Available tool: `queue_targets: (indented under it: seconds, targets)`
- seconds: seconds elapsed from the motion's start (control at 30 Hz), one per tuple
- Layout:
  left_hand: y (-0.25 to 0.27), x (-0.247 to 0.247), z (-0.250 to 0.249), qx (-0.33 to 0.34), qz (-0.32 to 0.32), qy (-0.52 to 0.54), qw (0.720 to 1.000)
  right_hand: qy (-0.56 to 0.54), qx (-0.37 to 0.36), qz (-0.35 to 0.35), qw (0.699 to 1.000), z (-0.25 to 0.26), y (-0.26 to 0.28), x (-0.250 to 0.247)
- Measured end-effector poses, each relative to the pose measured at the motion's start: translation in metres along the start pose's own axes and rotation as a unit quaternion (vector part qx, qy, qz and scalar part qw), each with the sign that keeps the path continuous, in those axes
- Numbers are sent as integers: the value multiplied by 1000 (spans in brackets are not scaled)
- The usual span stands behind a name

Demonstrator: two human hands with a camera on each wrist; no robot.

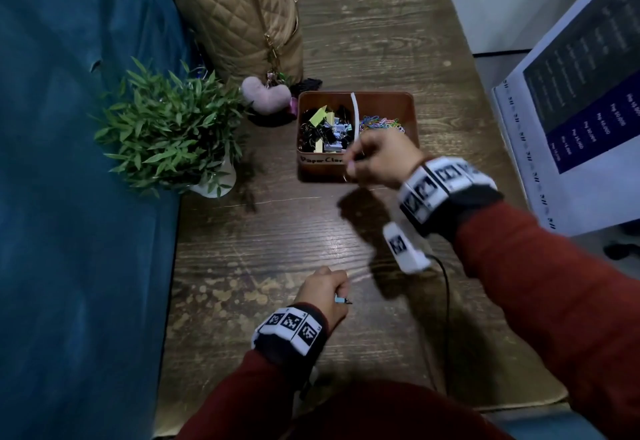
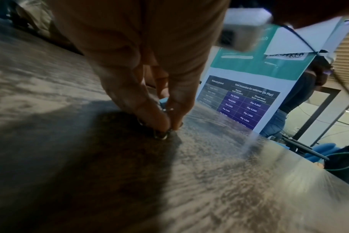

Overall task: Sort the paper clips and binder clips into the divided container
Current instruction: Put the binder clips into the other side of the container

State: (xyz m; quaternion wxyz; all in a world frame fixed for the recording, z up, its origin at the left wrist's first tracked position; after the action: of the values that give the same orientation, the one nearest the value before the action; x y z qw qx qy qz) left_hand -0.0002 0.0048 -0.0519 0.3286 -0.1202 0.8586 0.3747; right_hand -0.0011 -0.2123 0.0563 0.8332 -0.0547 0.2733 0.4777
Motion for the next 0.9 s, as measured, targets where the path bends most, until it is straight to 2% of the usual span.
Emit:
queue_targets:
  seconds: [0.13,0.27,0.37,0.47,0.57,0.67,0.77,0.83,0.9]
  targets:
    - [-5,-1,3,-7,30,15,999,58,-43,-52,996,30,-56,1]
    - [-7,-7,6,-55,68,94,992,98,-39,-37,994,26,-69,6]
    - [-11,-21,8,-78,73,174,979,117,-69,-64,989,15,-47,2]
    - [-18,-43,6,-73,63,215,972,71,-91,-117,986,-14,-6,-1]
    - [-24,-55,9,-69,50,166,982,55,-81,-128,987,-52,40,4]
    - [-21,-52,12,-54,32,77,995,60,-46,-90,993,-77,84,22]
    - [-13,-44,16,-15,-18,1,1000,116,-64,50,990,-83,119,58]
    - [-9,-37,21,-3,-39,-17,999,161,-71,155,972,-81,130,86]
    - [-3,-30,29,-24,-61,-19,998,205,-64,195,957,-78,130,107]
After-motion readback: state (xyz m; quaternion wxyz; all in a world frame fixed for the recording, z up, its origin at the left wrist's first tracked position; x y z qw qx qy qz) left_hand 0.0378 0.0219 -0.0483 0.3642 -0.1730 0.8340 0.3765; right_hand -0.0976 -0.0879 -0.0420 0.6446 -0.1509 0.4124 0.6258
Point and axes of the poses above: each hand's wrist, its own y-axis away from the middle knuckle, its own x-axis out of the palm, z = x × y, the point moved 1 cm from there along -y, towards the middle knuckle, and after that the axes turned 12 degrees about -x, right-handed, at the moved point
